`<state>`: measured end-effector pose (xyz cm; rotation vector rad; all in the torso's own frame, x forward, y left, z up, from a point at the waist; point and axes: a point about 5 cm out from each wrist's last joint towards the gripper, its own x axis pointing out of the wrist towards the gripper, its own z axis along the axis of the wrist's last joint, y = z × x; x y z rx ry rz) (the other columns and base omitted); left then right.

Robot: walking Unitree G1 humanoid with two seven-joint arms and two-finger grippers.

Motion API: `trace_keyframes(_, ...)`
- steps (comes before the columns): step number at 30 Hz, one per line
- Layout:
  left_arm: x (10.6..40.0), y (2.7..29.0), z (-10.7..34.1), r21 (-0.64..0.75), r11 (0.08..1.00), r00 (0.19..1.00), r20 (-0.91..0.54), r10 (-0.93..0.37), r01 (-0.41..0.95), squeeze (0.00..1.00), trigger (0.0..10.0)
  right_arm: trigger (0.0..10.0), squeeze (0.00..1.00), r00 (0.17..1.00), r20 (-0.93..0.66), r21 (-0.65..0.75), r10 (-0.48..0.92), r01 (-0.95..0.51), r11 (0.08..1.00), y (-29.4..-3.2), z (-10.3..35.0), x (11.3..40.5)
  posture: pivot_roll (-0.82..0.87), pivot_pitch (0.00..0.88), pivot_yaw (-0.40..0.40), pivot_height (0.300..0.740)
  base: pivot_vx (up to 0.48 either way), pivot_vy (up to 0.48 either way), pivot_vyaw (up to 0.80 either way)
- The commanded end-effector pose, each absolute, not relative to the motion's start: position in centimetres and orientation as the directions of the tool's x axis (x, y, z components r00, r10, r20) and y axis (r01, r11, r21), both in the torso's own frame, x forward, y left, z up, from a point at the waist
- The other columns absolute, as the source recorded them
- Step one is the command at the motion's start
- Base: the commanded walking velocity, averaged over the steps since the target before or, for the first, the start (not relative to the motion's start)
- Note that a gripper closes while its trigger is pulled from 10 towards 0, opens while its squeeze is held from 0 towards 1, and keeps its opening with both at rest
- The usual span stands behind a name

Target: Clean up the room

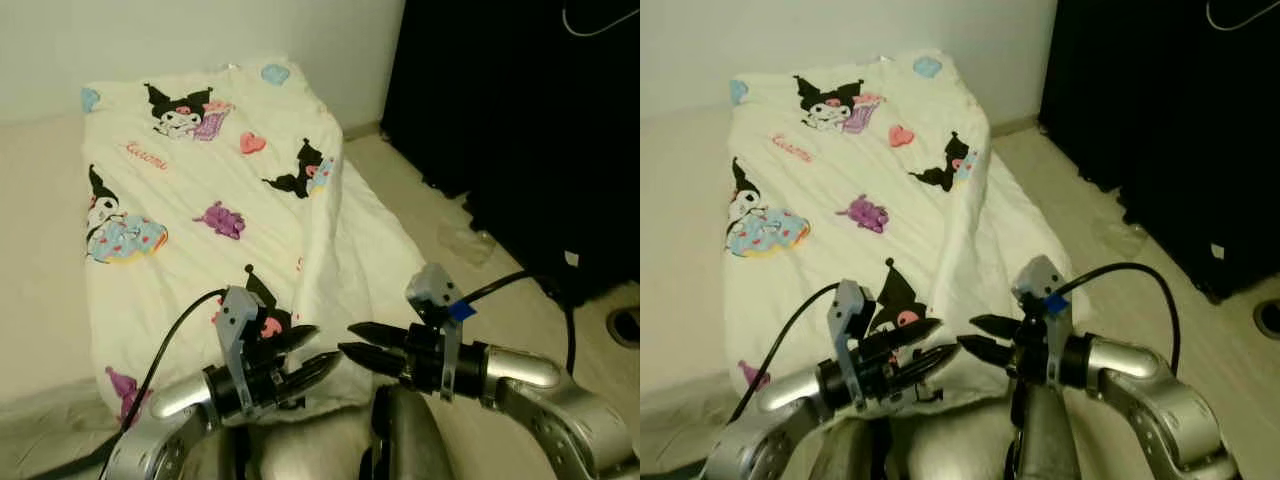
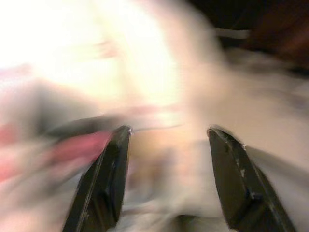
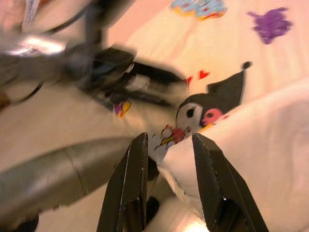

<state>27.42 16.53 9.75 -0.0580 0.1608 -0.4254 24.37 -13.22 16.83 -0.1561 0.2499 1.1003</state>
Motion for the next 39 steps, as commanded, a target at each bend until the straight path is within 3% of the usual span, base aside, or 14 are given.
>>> trace_keyframes(1,27.6,19.2,9.2,-0.011,0.972,0.956,-0.176,-0.233,0.235,0.0,10.0,10.0,0.0,0.446,-0.318,-0.013,0.836,-0.884,0.467,-13.4,15.8,24.6,-0.08,0.24,0.014,0.583,0.0,0.0,0.0)
trace_keyframes(3,27.7,19.7,9.2,0.0,0.981,0.964,-0.182,-0.192,0.195,0.0,10.0,10.0,0.0,0.449,-0.311,-0.011,0.837,-0.883,0.47,-13.4,15.8,24.6,-0.08,0.24,0.014,0.583,0.0,0.0,0.0)
trace_keyframes(5,27.9,22.2,9.4,0.07,0.997,0.986,-0.168,0.001,0.011,0.0,10.0,10.0,0.0,0.524,-0.356,-0.071,0.774,-0.841,0.537,-13.9,15.0,25.6,-0.08,0.24,0.014,0.583,0.0,0.0,0.0)
trace_keyframes(9,27.6,24.8,9.9,0.13,0.98,0.976,-0.134,0.169,-0.152,0.0,10.0,10.0,0.0,0.639,-0.339,-0.144,0.69,-0.76,0.633,-14.6,14.7,27.4,-0.07,0.24,0.005,0.583,0.0,0.0,0.0)
trace_keyframes(12,27.5,25.1,9.9,0.133,0.977,0.975,-0.127,0.184,-0.167,0.0,10.0,10.0,0.0,0.665,-0.326,-0.153,0.672,-0.738,0.657,-14.7,14.8,27.8,-0.07,0.24,0.005,0.583,0.0,0.0,0.0)
trace_keyframes(14,27.1,25.7,9.6,0.152,0.97,0.97,-0.125,0.21,-0.191,0.0,10.0,10.0,0.0,0.75,-0.313,-0.239,0.583,-0.656,0.716,-15.0,14.5,30.3,-0.08,0.243,0.019,0.583,0.0,0.0,0.0)
trace_keyframes(17,26.7,26.0,9.3,0.173,0.962,0.965,-0.121,0.234,-0.212,0.0,10.0,10.0,0.0,0.785,-0.306,-0.31,0.539,-0.617,0.723,-15.0,14.5,32.6,-0.09,0.245,0.024,0.583,0.0,0.0,0.0)
trace_keyframes(21,26.4,25.7,9.3,0.175,0.965,0.97,-0.11,0.218,-0.197,0.0,10.0,10.0,0.0,0.783,-0.295,-0.334,0.547,-0.621,0.709,-14.6,14.9,34.2,-0.08,0.246,0.01,0.583,0.0,0.0,0.0)
trace_keyframes(25,26.0,20.7,7.6,0.068,0.993,0.973,-0.216,-0.081,0.098,0.0,10.0,10.0,0.0,0.622,-0.229,-0.206,0.749,-0.783,0.588,-12.1,16.1,33.3,-0.04,0.238,-0.042,0.583,0.0,0.0,0.0)
trace_keyframes(28,25.8,19.4,6.6,0.053,0.984,0.953,-0.262,-0.15,0.169,0.0,10.0,10.0,0.0,0.648,-0.18,-0.185,0.74,-0.761,0.622,-11.9,16.4,33.2,-0.04,0.241,-0.045,0.583,0.0,0.0,0.0)
trace_keyframes(29,26.0,17.6,5.2,0.031,0.973,0.929,-0.306,-0.208,0.228,0.0,10.0,10.0,0.0,0.811,-0.042,-0.159,0.583,-0.582,0.798,-13.1,17.6,34.8,-0.05,0.243,-0.028,0.583,0.0,0.0,0.0)
trace_keyframes(30,26.0,17.6,5.2,0.031,0.973,0.929,-0.306,-0.208,0.228,0.0,10.0,10.0,0.0,0.811,-0.042,-0.159,0.583,-0.582,0.798,-13.1,17.6,34.8,-0.05,0.243,-0.028,0.583,0.0,0.0,0.0)
trace_keyframes(31,26.5,16.3,4.5,0.033,0.963,0.918,-0.313,-0.243,0.266,0.0,10.0,10.0,0.0,0.894,0.068,-0.126,0.442,-0.432,0.893,-14.6,18.8,36.0,-0.06,0.244,-0.022,0.583,0.0,0.0,0.0)
trace_keyframes(39,27.8,12.7,3.1,0.004,0.922,0.851,-0.387,-0.355,0.386,0.0,10.0,10.0,0.0,0.907,0.263,-0.047,0.328,-0.327,0.944,-17.0,23.4,37.0,-0.08,0.245,0.008,0.583,0.0,0.0,0.0)
